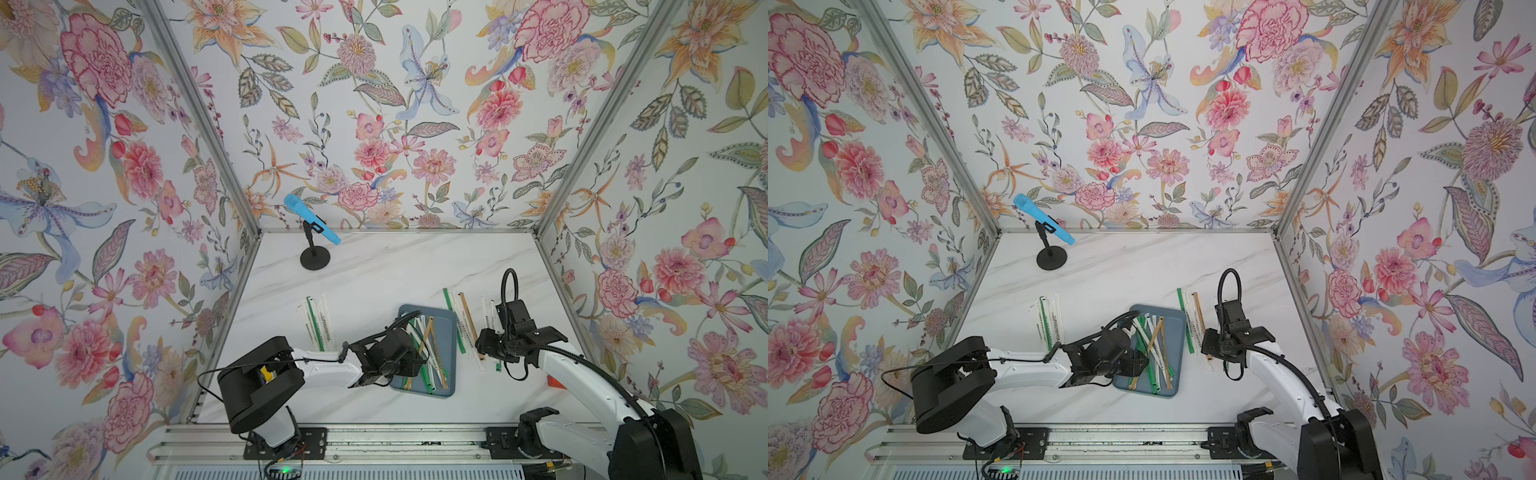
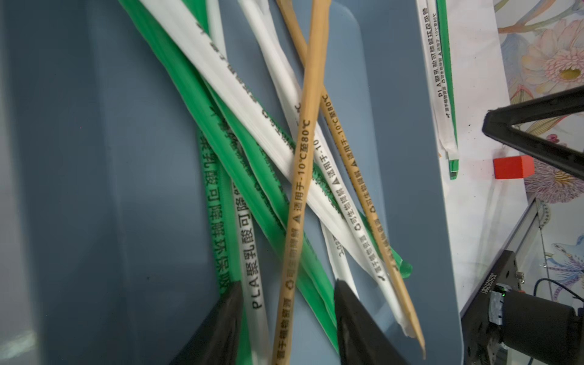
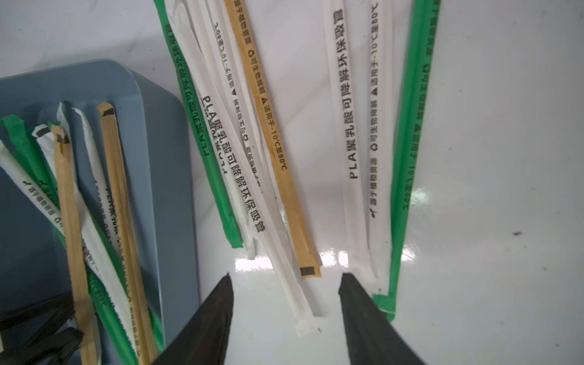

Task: Put the straws into the storage box
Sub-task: Place the straw in the storage box, then pick up the straw from the center of the board.

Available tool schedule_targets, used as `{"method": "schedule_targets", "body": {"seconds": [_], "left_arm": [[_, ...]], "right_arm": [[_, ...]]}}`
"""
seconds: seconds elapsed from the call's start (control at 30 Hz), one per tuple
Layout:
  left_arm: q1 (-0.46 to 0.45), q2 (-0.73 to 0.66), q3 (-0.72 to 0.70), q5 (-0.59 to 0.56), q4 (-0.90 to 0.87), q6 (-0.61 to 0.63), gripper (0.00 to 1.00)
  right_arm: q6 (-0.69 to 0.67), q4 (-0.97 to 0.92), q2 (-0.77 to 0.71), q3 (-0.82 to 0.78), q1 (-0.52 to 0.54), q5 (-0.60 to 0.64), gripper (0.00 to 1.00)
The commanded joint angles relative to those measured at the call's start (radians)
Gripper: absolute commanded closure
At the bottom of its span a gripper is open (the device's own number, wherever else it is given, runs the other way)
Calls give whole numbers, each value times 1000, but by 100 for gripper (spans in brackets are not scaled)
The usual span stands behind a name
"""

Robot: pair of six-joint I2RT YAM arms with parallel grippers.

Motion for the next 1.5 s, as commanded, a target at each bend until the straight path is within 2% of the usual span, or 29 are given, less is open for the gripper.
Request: {"method": "schedule_targets", "body": {"seconds": [0.0, 0.1, 0.27, 0.47, 0.67, 0.9, 1.03, 1.13, 1.4, 1.47], "left_arm": [[-10, -24, 40, -59, -36, 17, 40], [-13, -65, 57, -81, -55, 28, 28], [-16, -114, 66, -117, -85, 38, 23], [-15, -142, 63, -155, -91, 37, 22], [34, -199, 30, -175, -116, 47, 21], [151, -281, -18, -201, -184, 109, 21], [205, -301, -48, -190, -188, 135, 21], [242, -306, -65, -177, -178, 150, 21], [270, -276, -52, -175, -173, 185, 21], [276, -251, -56, -154, -148, 187, 21]], "right_arm": [[15, -15, -34, -45, 24, -4, 46], [23, -16, -19, -79, 31, -13, 49], [31, 5, 2, -101, 69, 0, 49], [32, 42, 72, -96, 104, 20, 51], [28, 49, 157, -95, 110, 67, 71], [45, 46, 118, -99, 120, 69, 100], [99, 7, 10, -92, 157, 61, 100], [154, -28, -67, -68, 226, 66, 100], [277, -101, -120, 16, 336, 75, 100], [324, -91, -119, 57, 426, 89, 100]]}}
